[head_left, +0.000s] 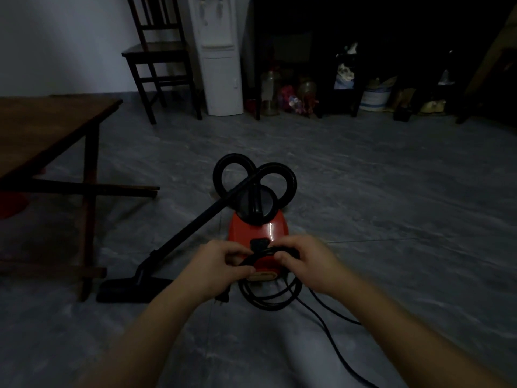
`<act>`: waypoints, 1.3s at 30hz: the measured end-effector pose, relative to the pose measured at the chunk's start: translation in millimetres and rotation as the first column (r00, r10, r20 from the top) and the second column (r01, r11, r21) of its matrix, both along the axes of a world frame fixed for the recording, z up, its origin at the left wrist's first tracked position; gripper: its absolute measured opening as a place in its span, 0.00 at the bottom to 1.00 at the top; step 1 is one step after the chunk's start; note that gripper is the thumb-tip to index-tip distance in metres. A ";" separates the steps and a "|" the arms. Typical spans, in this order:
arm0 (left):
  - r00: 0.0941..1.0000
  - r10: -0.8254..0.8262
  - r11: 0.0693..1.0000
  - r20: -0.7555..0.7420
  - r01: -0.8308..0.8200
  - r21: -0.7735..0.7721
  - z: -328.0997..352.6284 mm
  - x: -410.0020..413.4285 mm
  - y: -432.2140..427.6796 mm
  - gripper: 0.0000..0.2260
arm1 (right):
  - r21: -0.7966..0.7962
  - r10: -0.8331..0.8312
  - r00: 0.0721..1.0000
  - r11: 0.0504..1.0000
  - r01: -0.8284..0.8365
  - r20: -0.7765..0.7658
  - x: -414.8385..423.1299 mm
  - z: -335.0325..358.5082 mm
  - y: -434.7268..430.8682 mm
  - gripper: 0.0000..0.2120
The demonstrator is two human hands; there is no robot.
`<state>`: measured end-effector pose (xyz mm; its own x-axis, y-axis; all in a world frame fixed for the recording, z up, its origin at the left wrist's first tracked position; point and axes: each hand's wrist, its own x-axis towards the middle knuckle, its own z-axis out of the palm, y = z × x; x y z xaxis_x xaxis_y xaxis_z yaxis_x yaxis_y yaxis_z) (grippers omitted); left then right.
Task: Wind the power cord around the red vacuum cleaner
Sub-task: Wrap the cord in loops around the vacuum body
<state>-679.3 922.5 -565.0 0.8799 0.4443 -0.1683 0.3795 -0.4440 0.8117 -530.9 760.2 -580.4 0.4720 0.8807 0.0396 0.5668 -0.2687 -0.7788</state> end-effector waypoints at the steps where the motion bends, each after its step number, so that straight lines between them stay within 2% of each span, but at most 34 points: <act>1: 1.000 -0.010 1.000 -0.004 0.010 0.026 0.3 0.3 -0.2 0.11 | 0.002 -0.002 1.000 1.000 0.002 -0.010 -0.6 0.3 -0.1 0.10; 4: 0.999 0.024 0.995 0.032 -0.026 0.092 -0.6 1.1 0.7 0.10 | 0.036 -0.036 0.996 0.999 0.039 -0.085 -0.5 0.1 0.7 0.09; 7: 0.992 0.084 0.993 0.089 -0.091 0.073 -2.4 2.7 2.9 0.10 | 0.088 -0.090 0.986 0.991 0.103 -0.138 2.0 0.3 2.6 0.07; 12: 0.947 0.274 0.958 0.168 -0.253 -0.138 -3.4 3.5 5.6 0.09 | 0.112 -0.154 0.977 0.979 0.171 -0.145 11.1 -2.5 -0.5 0.06; 15: 0.905 0.379 0.905 0.194 -0.319 -0.280 -5.4 5.4 7.3 0.07 | 0.127 -0.153 0.974 0.976 0.176 -0.168 13.3 -2.8 -1.2 0.10; 20: 0.904 0.388 0.874 0.178 -0.299 -0.384 0.6 6.4 -2.6 0.04 | 0.114 -0.156 0.977 0.978 0.174 -0.147 15.6 1.8 -0.9 0.11; 22: 0.935 0.318 0.923 0.159 -0.267 -0.276 -1.3 5.3 0.9 0.03 | 0.095 -0.145 0.980 0.983 0.159 -0.138 16.0 3.0 -2.2 0.11; 25: 0.977 0.190 0.980 0.095 -0.194 0.036 -7.8 2.7 8.3 0.04 | 0.030 -0.137 0.985 0.990 0.141 -0.107 16.4 1.3 -3.7 0.08; 29: 0.993 0.085 0.987 0.079 -0.095 0.130 -10.5 1.5 8.4 0.08 | -0.037 -0.080 0.996 0.996 0.079 -0.027 12.2 0.3 -3.1 0.07; 33: 1.000 -0.030 0.974 -0.002 0.030 0.225 -12.1 -0.1 10.4 0.07 | -0.099 0.005 0.998 0.995 0.001 0.057 4.3 -1.4 0.9 0.06; 36: 1.000 -0.005 0.964 0.016 0.001 0.267 -11.1 -0.5 10.9 0.04 | -0.063 -0.009 0.999 0.998 0.011 0.034 1.1 1.2 2.8 0.05; 39: 0.991 0.068 0.978 0.113 -0.089 0.190 -9.3 0.4 10.6 0.04 | -0.001 -0.051 0.998 0.999 0.051 -0.042 3.4 3.7 3.5 0.06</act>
